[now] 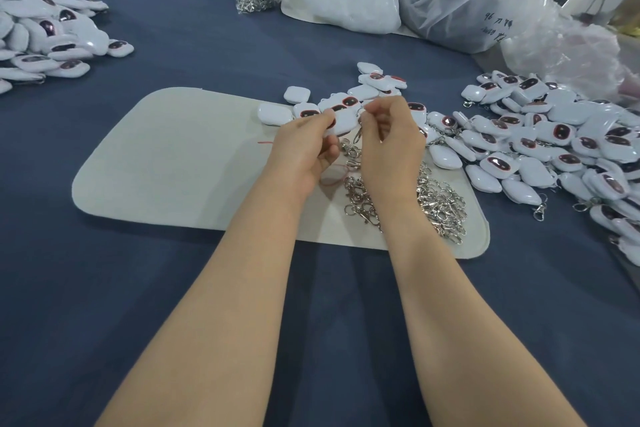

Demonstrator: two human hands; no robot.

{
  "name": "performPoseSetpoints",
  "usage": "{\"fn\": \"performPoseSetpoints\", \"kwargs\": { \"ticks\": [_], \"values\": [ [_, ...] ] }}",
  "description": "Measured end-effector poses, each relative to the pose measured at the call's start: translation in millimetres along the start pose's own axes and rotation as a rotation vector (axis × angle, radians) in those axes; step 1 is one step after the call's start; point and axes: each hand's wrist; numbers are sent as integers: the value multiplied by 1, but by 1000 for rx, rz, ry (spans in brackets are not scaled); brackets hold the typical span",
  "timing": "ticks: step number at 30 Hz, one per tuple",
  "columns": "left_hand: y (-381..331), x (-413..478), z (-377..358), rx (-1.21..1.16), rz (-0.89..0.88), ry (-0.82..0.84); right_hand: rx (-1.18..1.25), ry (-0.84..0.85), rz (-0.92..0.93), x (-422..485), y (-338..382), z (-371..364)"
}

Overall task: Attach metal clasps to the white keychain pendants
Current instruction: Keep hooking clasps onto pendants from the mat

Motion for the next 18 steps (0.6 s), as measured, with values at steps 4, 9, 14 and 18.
{"fn": "performPoseSetpoints", "kwargs": {
  "ticks": [4,9,14,18],
  "values": [
    [1,-1,1,84,-85,-31,-91,42,28,1,-1,1],
    [6,1,3,610,-440,-101,-169,149,18,1,-5,0],
    [8,-2,-1,705,-560,-76,-54,128,-67,0,-4,-1],
    [5,-2,-1,370,-267,-78,32,127,-93,2,-3,-1]
  ]
}}
Point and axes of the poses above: each hand's wrist, its own x-axis towards the middle knuckle, its own z-axis out of the back of the hand, y = z × x, and after that the axes turned 5 degrees about y, right-handed
